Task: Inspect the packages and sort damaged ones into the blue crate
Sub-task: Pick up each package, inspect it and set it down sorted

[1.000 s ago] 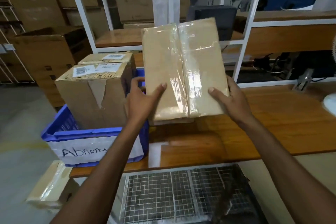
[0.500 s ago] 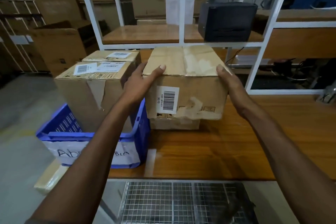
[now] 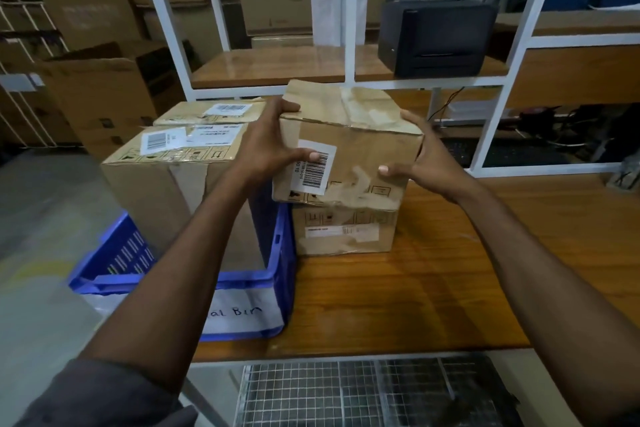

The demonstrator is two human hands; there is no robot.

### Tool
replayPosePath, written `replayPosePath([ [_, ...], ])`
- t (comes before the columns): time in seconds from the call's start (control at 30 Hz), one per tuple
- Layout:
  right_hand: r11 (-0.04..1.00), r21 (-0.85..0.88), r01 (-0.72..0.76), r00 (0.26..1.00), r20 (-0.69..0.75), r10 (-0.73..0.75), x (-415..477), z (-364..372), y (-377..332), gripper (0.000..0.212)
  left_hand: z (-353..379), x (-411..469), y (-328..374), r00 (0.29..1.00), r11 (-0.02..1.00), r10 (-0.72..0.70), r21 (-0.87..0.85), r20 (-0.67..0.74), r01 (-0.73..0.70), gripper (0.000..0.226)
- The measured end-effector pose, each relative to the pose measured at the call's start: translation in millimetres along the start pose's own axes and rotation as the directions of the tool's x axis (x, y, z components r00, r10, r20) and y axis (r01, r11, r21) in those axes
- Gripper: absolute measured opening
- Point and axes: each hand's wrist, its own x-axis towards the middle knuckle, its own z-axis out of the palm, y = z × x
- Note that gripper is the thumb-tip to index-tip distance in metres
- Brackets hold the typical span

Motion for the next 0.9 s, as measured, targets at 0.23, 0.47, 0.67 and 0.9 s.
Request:
replayPosePath([
  [0.23, 0.997, -0.063, 0.039, 0.998, -0.037, -0.041, 20, 1, 13, 0.109, 21, 8, -22, 1.000, 0.998, 0.012, 0.061, -0.024, -0.010, 0.083],
  [0.47, 0.994, -0.100, 0.049, 0.998, -0.039, -0.053, 32, 0, 25, 0.103, 41, 13, -36, 0.999, 0.995, 0.018, 0.100, -0.038, -0.014, 0.080],
  [0.67, 0.995, -0.095, 0.028, 0.999, -0.038, -0.031, 39, 3, 33, 0.106, 42, 18, -37, 0.999, 0.986, 0.009, 0.169, -0.031, -0.004, 0.080],
  [0.9, 0.997, -0.073, 0.023, 0.999, -0.041, -0.026, 40, 9, 36, 0.111, 42, 20, -38, 0.999, 0.975, 0.028, 0.223, -0.034, -0.020, 0.078],
])
